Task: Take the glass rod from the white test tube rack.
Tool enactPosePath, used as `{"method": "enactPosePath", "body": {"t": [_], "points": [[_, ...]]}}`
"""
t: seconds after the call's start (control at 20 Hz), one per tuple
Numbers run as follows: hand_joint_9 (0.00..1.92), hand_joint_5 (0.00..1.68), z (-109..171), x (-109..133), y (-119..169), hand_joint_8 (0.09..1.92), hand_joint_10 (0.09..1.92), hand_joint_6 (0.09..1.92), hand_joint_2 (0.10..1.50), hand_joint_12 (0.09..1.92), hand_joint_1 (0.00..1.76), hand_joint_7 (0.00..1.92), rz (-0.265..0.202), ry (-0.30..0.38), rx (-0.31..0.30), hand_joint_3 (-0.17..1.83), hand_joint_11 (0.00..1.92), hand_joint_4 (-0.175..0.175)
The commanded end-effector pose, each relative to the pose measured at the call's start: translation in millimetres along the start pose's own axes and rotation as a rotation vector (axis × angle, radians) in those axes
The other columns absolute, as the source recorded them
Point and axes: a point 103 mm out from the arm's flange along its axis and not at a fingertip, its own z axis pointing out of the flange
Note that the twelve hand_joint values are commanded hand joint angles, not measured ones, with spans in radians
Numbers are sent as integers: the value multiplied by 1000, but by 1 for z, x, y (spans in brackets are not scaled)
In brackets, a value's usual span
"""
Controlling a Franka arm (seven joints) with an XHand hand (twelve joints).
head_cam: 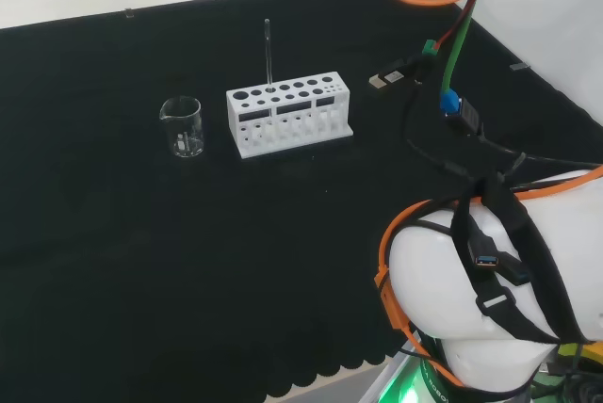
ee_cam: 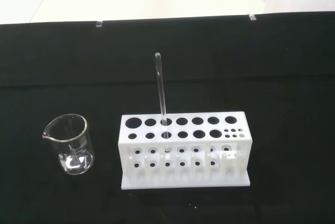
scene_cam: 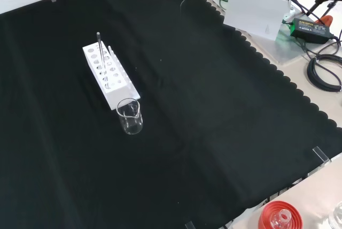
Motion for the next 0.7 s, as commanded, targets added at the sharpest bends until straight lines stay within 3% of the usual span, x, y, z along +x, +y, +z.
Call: {"method": "enactPosePath", "body": {"t": [0.05, 0.2, 0.45, 0.7], "points": [[0, 16, 0, 1, 0, 142, 564, 87, 795, 1044, 644, 0, 0, -13, -6, 622, 0, -75], [0, 18, 0, 1, 1, 118, 547, 87, 865, 1072, 641, 0, 3, -11, -3, 485, 0, -74], [0, 24, 4, 2, 4, 132, 560, 87, 888, 1079, 641, 0, -5, -12, -15, 438, 0, -74], [0, 58, 3, 5, 8, 310, 705, 87, 912, 1210, 639, 0, -33, -13, -18, 400, 0, -76]]}}
